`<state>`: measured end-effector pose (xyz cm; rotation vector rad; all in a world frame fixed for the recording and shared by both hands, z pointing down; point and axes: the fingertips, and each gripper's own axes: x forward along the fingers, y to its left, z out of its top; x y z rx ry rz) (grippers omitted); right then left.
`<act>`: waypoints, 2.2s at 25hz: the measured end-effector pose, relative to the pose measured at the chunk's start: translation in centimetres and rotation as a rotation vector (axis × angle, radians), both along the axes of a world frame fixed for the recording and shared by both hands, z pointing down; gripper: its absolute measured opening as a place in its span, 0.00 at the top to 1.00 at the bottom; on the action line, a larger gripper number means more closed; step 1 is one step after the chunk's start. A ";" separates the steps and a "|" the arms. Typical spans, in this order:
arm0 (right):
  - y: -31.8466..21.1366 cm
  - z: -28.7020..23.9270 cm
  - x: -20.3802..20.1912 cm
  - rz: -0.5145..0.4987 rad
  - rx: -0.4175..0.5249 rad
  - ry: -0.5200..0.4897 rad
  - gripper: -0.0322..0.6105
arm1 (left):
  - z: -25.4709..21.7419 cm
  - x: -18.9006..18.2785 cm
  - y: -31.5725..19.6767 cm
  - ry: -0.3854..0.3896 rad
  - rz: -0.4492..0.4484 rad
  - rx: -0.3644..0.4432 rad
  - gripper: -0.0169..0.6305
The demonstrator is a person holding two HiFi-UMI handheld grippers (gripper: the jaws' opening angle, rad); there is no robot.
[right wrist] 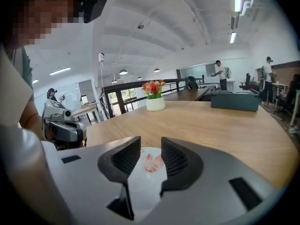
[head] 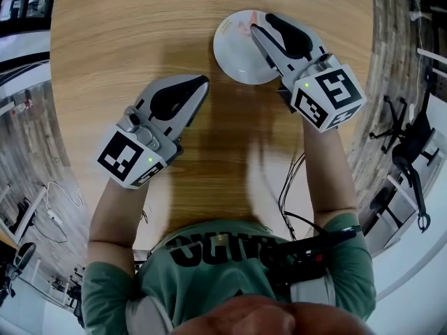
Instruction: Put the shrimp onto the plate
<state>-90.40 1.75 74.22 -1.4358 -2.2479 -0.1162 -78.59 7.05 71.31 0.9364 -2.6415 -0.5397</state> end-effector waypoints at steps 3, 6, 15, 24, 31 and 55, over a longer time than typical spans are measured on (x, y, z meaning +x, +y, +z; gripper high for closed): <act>-0.5 -0.4 0.4 0.010 -0.017 0.002 0.76 | -0.1 0.0 0.1 -0.001 -0.002 0.002 0.96; -1.2 -0.7 0.8 0.022 -0.026 0.009 0.76 | -0.6 -0.1 0.0 -0.007 -0.005 0.004 0.96; -2.8 -2.7 3.8 0.020 -0.086 0.073 0.76 | -3.6 1.5 -0.4 -0.030 -0.010 0.011 0.96; -2.6 -8.1 8.6 -0.004 -0.128 0.117 0.76 | -8.1 6.9 1.7 -0.038 -0.051 0.012 0.96; -2.2 -12.9 12.3 -0.056 -0.163 0.091 0.88 | -13.5 10.9 3.0 -0.110 -0.089 -0.010 0.96; 1.9 -29.5 35.7 -0.066 -0.411 0.062 0.94 | -19.3 37.3 8.2 -0.032 0.044 0.093 0.96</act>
